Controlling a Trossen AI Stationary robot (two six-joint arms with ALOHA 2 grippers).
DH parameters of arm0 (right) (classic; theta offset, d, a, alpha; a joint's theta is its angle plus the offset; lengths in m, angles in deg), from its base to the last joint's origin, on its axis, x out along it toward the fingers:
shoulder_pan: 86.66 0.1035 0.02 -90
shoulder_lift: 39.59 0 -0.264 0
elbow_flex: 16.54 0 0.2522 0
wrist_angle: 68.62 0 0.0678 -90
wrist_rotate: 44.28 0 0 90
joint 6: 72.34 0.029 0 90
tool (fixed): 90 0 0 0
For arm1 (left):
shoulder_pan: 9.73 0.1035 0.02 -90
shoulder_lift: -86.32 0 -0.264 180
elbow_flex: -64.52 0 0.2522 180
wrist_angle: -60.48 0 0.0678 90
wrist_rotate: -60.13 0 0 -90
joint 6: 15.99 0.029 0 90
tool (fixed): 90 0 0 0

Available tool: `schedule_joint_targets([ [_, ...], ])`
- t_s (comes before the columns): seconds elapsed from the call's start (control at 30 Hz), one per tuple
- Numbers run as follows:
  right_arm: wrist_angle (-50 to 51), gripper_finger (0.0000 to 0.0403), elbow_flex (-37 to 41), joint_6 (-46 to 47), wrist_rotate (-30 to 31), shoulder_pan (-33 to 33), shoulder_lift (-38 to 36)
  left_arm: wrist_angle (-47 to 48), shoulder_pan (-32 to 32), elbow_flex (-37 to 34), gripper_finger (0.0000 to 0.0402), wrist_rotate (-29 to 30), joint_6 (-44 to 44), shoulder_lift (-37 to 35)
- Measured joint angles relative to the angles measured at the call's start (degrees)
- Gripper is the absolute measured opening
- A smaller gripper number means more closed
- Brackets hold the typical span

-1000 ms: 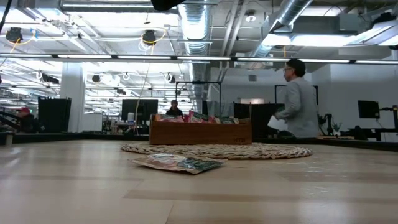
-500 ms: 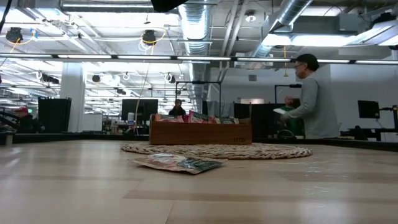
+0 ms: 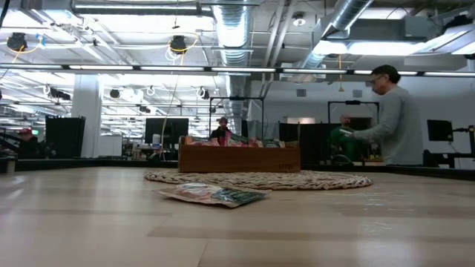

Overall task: Pick & Place Tea
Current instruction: Put the orange tea bag into the left side of the wooden organizer

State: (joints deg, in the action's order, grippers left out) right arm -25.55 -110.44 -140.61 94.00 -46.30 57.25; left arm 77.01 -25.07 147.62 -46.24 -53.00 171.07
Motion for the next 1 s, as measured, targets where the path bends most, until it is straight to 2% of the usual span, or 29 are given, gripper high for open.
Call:
schedule_joint_targets([
  [0.1, 5.95, 0.0000, 0.00, 7.67, -1.14, -0.47, -0.07, 13.46, -0.57, 6.83, 0.0098, 5.26, 5.22, -0.15],
  [0.2, 11.34, 0.0000, 0.01, 15.73, -6.69, -3.19, -0.21, 25.81, -1.86, 12.99, 0.0107, 12.59, 9.70, -0.13],
  [0.33, 13.03, 0.0000, 0.07, 21.99, -17.38, -11.95, -2.55, 36.92, -3.84, 18.61, 0.0109, 20.30, 12.07, -0.17],
  [0.47, 12.97, 0.0000, -1.44, 23.23, -33.66, -24.66, -5.27, 44.53, -5.80, 20.39, 0.0109, 25.43, 12.03, -0.43],
  [0.63, 16.08, 0.0000, -8.18, 24.39, -53.94, -41.49, -5.36, 52.82, -7.43, 20.44, 0.0109, 28.63, 9.29, -0.82],
  [0.73, 15.58, 0.0000, -11.39, 26.21, -62.75, -48.77, -2.29, 54.67, -7.92, 20.45, 0.0109, 29.01, 9.23, -0.98],
  [0.87, 16.96, 0.0000, -16.09, 25.10, -69.31, -54.13, 4.52, 56.48, -8.02, 20.44, 0.0108, 29.01, 12.12, -0.98],
  [1.0, 24.32, 0.0000, -24.02, 23.22, -69.94, -57.47, 14.71, 57.50, -8.01, 20.44, 0.0106, 28.72, 13.48, -1.48],
])
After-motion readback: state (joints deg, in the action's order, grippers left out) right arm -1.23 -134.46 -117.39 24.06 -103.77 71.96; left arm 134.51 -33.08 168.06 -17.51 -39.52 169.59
